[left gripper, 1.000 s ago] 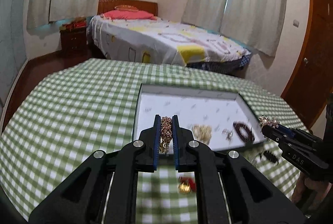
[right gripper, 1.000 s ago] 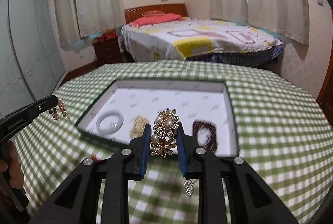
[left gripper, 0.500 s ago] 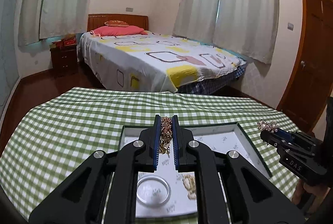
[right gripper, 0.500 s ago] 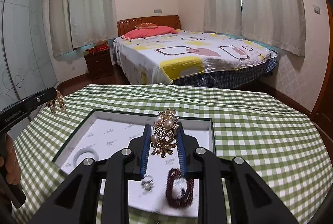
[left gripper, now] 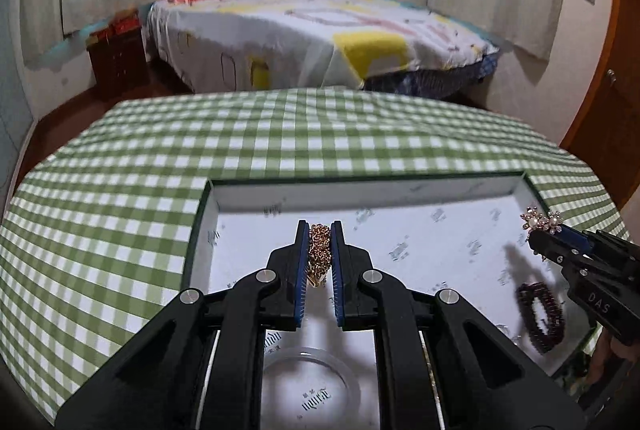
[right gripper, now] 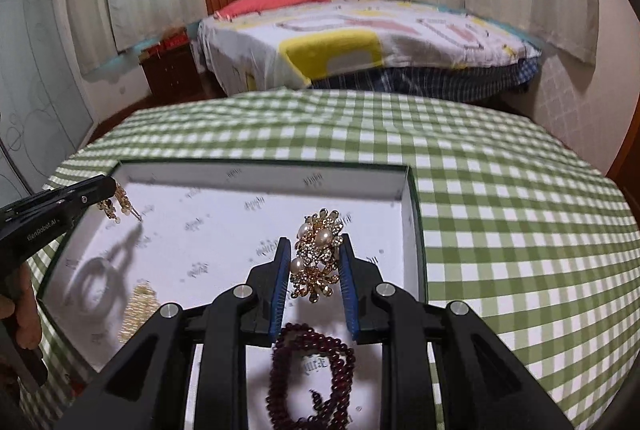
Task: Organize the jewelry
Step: 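Carry the gold chain and pearl brooch over the tray and release both, then grasp the red tassel charm with the left tool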
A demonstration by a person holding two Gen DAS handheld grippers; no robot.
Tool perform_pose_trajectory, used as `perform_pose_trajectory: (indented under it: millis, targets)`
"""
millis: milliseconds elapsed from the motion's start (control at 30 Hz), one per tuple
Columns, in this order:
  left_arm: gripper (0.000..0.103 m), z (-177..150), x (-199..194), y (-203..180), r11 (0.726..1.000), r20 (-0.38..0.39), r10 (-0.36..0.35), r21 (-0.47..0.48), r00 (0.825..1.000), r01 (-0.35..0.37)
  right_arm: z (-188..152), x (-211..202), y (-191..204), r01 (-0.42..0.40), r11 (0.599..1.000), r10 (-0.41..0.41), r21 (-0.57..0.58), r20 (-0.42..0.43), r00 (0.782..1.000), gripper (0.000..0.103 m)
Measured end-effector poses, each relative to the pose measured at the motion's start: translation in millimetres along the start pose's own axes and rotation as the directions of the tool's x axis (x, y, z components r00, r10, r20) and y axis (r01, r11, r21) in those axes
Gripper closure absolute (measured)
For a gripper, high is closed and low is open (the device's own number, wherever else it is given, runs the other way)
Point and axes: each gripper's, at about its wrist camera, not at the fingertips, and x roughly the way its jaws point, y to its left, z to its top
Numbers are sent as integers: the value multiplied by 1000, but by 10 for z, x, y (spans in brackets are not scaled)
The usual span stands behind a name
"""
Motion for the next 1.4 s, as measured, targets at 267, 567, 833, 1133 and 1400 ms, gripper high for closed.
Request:
perform_pose_trajectory:
  millis: [267,567,833,1133,1400]
  targets:
    - [92,23,211,33,1000,-92,6,0,996,-6,-15,185,-37,11,1000,-11,-3,-84,996,78]
    - [76,32,241,-25,999,-111,36,25,993,-33,-16,211,-50,12,1000,-13,-8,-107,994,77]
    - [58,27,102,-38,999,-57,29,20,998,-28,9,106,-103,7,1000,-6,19,-56,998,75]
    - [58,-12,-544,-40,1000,148,12,22,989,-15,39,-261,21,5,1000,-6,9,56,998,74]
    - [56,-181,-916,-12,1000,188,-10,-21,982,14,-52,-635,90,-2,1000,-1,25,127,992,71]
